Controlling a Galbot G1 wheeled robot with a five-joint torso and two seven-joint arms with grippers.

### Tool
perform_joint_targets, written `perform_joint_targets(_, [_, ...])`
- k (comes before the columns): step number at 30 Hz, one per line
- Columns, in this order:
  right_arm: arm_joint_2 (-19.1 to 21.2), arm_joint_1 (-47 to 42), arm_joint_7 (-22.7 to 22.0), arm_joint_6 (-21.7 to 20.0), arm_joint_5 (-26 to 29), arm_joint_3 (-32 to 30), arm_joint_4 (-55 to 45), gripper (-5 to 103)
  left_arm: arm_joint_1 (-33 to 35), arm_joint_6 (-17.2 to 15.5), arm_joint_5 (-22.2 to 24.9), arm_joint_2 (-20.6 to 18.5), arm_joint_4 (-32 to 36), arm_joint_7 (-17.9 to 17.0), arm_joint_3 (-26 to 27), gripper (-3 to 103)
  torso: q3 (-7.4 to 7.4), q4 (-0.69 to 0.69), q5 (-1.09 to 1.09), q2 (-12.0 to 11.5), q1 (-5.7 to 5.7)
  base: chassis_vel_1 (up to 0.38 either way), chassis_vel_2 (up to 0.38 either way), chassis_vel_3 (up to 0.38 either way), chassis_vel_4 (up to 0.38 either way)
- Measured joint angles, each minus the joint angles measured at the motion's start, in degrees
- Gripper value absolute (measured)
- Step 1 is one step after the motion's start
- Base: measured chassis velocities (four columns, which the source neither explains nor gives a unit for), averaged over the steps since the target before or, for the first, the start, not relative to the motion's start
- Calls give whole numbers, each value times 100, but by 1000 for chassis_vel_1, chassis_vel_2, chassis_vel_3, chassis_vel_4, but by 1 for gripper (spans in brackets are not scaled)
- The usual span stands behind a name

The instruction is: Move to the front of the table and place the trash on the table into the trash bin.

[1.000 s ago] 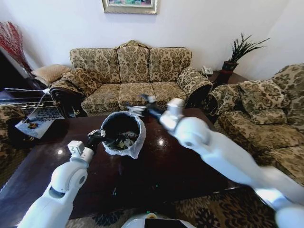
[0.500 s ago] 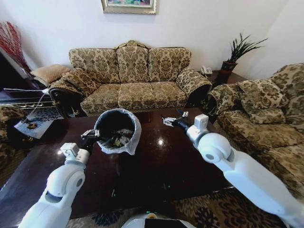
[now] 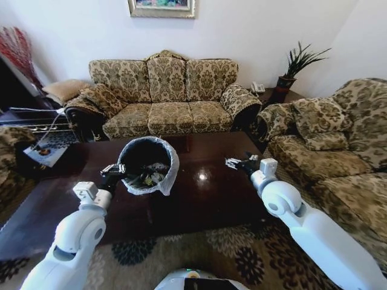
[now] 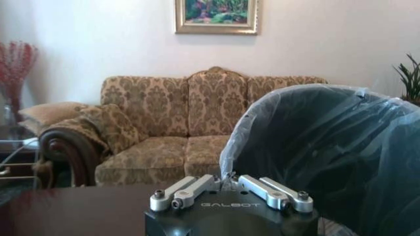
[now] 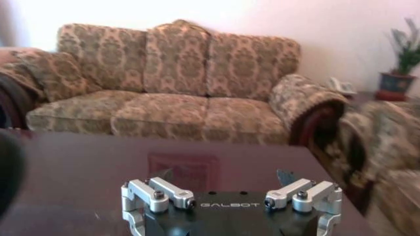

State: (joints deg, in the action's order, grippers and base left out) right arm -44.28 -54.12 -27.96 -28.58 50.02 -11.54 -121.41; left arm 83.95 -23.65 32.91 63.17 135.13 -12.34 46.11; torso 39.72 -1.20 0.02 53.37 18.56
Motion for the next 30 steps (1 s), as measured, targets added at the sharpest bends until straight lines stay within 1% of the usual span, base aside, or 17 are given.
perform_joint_targets(1, [-9, -84, 9, 16, -50, -83, 52, 100, 12, 1, -2, 24, 17, 10, 10, 2, 0, 0, 3, 0, -1, 244, -372, -151, 439])
perform_joint_targets(3, [-27, -232, 33, 52, -125, -243, 148, 100, 32, 3, -8, 79, 41, 26, 21, 2, 0, 2, 1, 0, -1, 245, -345, -147, 444])
perform_joint_targets(6, [-57, -327, 51, 116, -180, -326, 216, 100, 62, 8, -34, 134, 60, 35, 29, 2, -2, 0, -4, 1, -3, 240, -318, -93, 409])
perform_joint_targets(8, [-71, -342, 57, 146, -215, -328, 233, 100, 71, 19, -43, 147, 71, 35, 33, 2, -2, -1, -3, 2, -4, 186, -174, -41, 288])
perform_joint_targets(9, [-105, -366, 60, 196, -312, -320, 264, 100, 90, 58, -62, 171, 98, 34, 37, 2, -3, -1, -1, 2, -5, 186, -69, -18, 288])
perform_joint_targets(11, [-175, -394, 67, 285, -526, -264, 299, 100, 135, 168, -92, 193, 125, 27, 43, 2, -3, -6, 0, 2, -5, 146, -29, 14, 193])
perform_joint_targets(14, [-240, -450, 161, 339, -710, -237, 299, 100, 170, 264, -121, 201, 141, 8, 61, 2, -1, -6, -3, 1, 0, 80, 33, 46, 41])
perform_joint_targets(15, [-269, -503, 248, 356, -825, -236, 273, 100, 188, 291, -133, 199, 158, 8, 65, 2, 2, -2, -3, -1, 5, 42, 103, 44, -8])
perform_joint_targets(16, [-286, -540, 294, 402, -914, -227, 244, 100, 199, 296, -139, 195, 174, 8, 65, 2, 4, -2, -4, -3, 9, -10, 103, 36, -47])
perform_joint_targets(24, [-322, -690, 449, 468, -1160, -191, 84, 100, 208, 255, -144, 183, 294, 7, 12, 2, 0, 1, -2, -3, 2, -6, 47, 5, -41])
perform_joint_targets(30, [-359, -822, 497, 473, -1257, -176, -37, 100, 243, 198, -143, 180, 353, 6, 2, 2, -1, 0, -1, -1, -1, 105, 59, -116, -90])
